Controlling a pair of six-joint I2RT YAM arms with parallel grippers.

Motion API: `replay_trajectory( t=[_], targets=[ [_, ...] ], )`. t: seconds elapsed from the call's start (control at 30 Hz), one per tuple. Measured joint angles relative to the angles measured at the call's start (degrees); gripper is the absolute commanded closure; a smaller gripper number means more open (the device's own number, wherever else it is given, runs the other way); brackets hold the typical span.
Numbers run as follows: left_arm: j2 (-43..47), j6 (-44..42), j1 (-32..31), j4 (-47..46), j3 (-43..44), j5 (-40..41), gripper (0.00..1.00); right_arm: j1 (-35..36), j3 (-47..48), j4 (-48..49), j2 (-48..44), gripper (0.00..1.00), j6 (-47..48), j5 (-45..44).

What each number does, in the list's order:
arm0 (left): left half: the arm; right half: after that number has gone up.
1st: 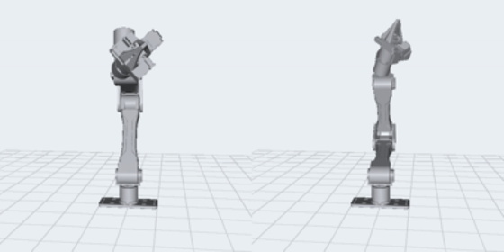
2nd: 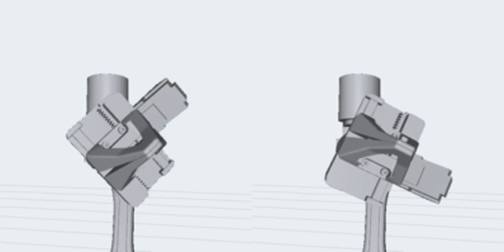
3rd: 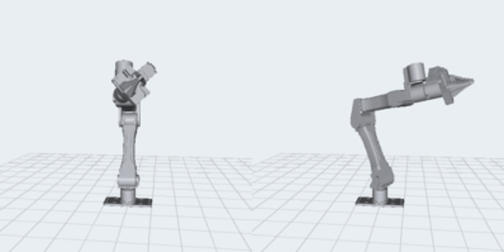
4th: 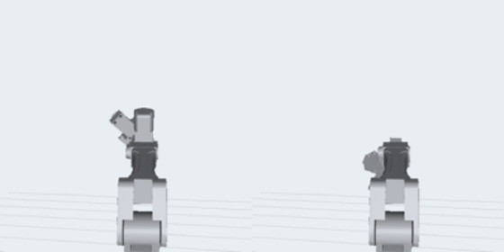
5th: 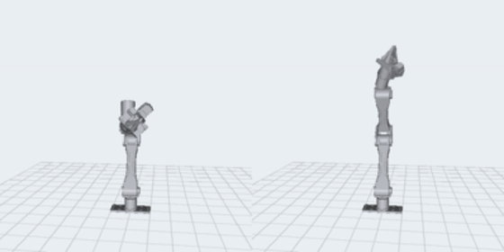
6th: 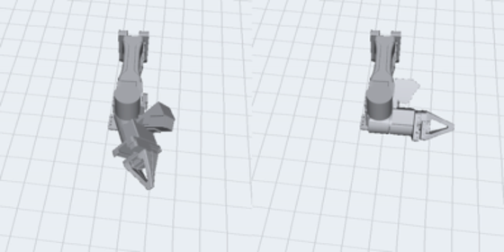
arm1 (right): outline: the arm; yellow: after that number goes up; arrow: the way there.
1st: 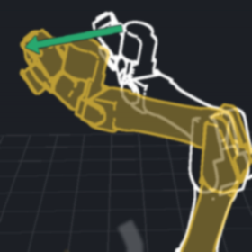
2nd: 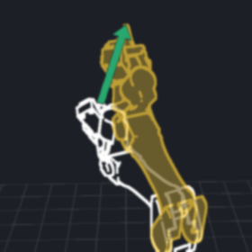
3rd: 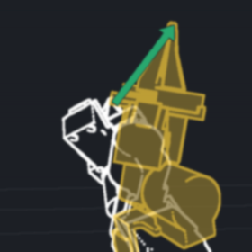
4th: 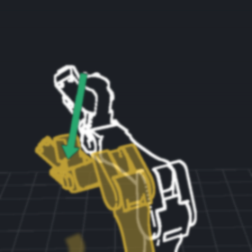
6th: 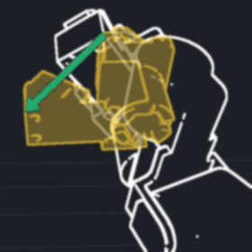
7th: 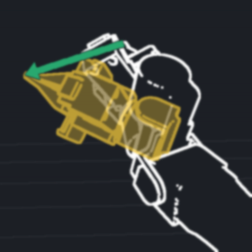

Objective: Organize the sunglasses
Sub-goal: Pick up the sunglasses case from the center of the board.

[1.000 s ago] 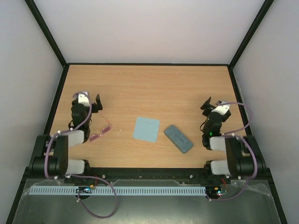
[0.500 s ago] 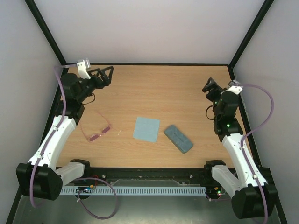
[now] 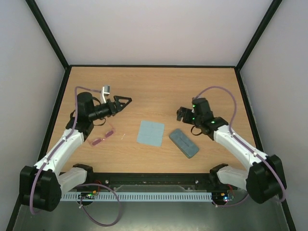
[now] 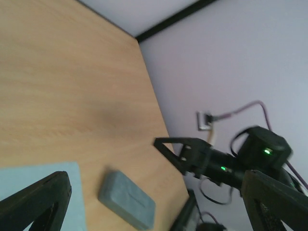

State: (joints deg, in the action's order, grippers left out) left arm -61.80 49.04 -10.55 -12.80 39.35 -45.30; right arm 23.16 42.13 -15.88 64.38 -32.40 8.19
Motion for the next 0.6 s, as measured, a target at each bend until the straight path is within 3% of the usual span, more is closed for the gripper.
replay_trajectory(
  t=[0.23, 0.47, 0.6],
  targets=[
    [3.0, 5.8, -4.3, -2.4, -8.7, -3.5, 0.0, 9.8, -0.8, -5.0, 6.9, 0.01, -0.2, -4.5],
    [6.0, 0.8, -16.7, 9.5, -6.9, 6.7, 0.01, 11.6, -3.5, -5.5, 7.6, 0.01, -3.8, -7.2],
    [7.0, 1.0, -19.1, 11.1, -8.8, 10.5, 0.01, 11.7, -8.4, -5.2, 5.8, 0.01, -6.7, -7.1]
  ],
)
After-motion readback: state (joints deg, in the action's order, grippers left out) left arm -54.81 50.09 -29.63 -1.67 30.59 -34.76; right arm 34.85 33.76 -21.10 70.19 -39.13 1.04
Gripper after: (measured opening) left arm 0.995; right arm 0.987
